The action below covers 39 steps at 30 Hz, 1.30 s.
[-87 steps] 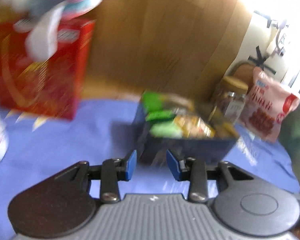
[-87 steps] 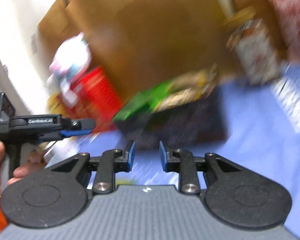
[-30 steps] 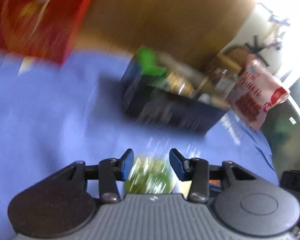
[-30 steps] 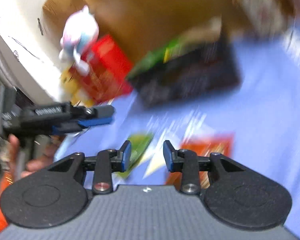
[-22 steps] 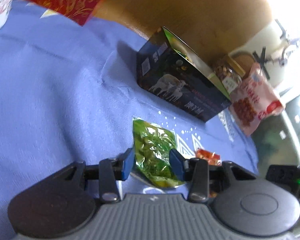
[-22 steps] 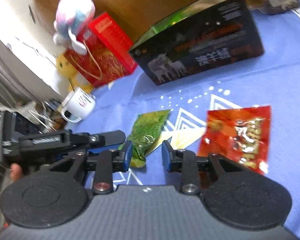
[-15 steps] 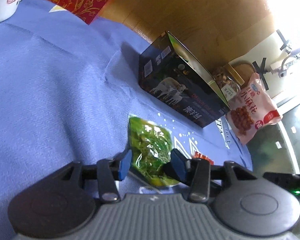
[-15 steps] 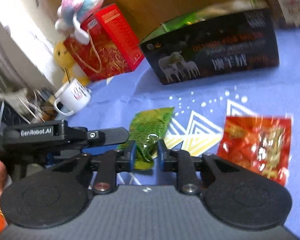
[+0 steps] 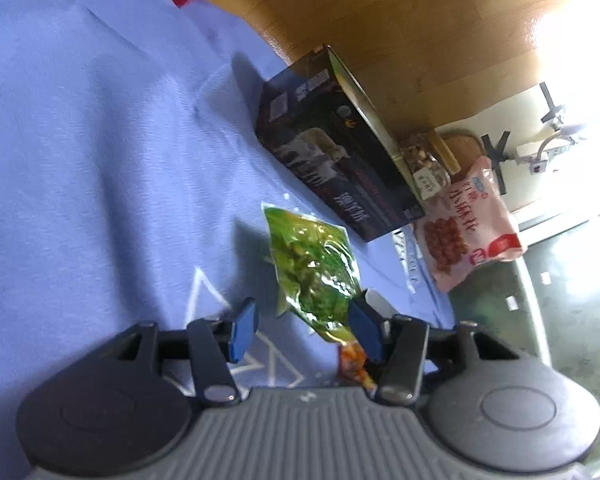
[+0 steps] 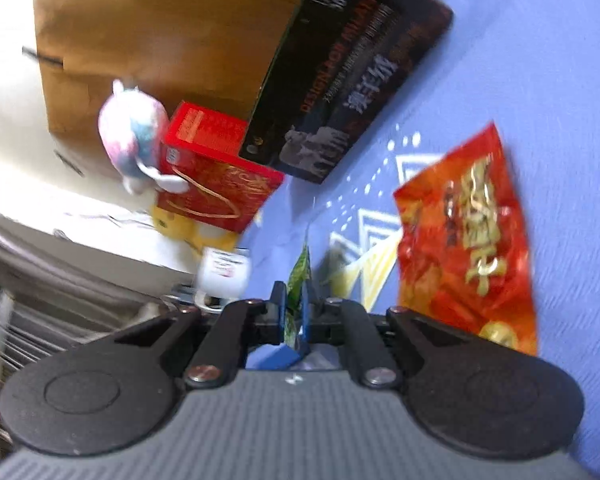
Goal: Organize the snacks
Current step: 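Grasp the green packet on the table with the right tool, then carry the green packet with the right tool and release it into the tin, then move the right tool to the red spicy snack packet and close on it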
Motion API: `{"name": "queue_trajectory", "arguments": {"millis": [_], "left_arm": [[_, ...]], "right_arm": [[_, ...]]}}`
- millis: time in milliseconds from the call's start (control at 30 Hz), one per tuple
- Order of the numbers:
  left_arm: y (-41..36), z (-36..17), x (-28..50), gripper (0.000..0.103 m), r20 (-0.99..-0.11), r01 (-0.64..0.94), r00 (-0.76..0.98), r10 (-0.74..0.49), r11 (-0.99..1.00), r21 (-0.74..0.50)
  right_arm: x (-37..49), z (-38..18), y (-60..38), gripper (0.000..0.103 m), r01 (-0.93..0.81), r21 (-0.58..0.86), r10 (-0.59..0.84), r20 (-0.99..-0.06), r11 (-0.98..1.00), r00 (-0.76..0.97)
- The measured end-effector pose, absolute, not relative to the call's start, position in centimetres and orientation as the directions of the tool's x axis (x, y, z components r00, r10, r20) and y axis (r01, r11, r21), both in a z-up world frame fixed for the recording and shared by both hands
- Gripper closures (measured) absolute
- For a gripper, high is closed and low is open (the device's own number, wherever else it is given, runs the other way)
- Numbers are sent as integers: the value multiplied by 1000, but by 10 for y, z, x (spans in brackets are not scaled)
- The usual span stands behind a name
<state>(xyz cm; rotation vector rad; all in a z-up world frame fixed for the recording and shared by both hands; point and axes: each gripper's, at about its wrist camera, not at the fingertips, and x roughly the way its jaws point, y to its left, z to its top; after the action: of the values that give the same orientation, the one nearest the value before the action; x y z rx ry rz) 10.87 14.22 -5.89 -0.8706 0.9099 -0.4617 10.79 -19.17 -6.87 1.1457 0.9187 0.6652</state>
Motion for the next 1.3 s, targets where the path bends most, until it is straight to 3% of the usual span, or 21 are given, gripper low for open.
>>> {"name": "queue_trajectory", "arguments": {"millis": [100, 133, 367, 600, 767, 1033, 1300], "left_arm": [[139, -52, 117, 78, -422, 25, 552, -719, 520, -854], [135, -47, 121, 79, -421, 40, 553, -719, 528, -848], [98, 21, 170, 79, -430, 223, 601, -674, 658, -720], [71, 37, 252, 77, -539, 201, 659, -525, 812, -547], [55, 29, 275, 62, -628, 143, 690, -361, 918, -371], [82, 47, 214, 61, -529, 180, 753, -391, 896, -407], [52, 4, 143, 61, -594, 286, 563, -575, 809, -513]], "right_arm": [[107, -65, -198, 92, 22, 969, 844, -227, 248, 487], [107, -59, -202, 92, 10, 966, 836, -229, 259, 498], [143, 19, -202, 92, -211, 852, 743, -267, 480, 614], [220, 43, -164, 95, -260, 622, 593, -415, 739, 690], [244, 33, -144, 91, -263, 459, 484, -472, 849, 737], [175, 28, -208, 91, -223, 577, 502, -382, 785, 776], [81, -31, -244, 89, -73, 672, 516, -489, 737, 703]]}}
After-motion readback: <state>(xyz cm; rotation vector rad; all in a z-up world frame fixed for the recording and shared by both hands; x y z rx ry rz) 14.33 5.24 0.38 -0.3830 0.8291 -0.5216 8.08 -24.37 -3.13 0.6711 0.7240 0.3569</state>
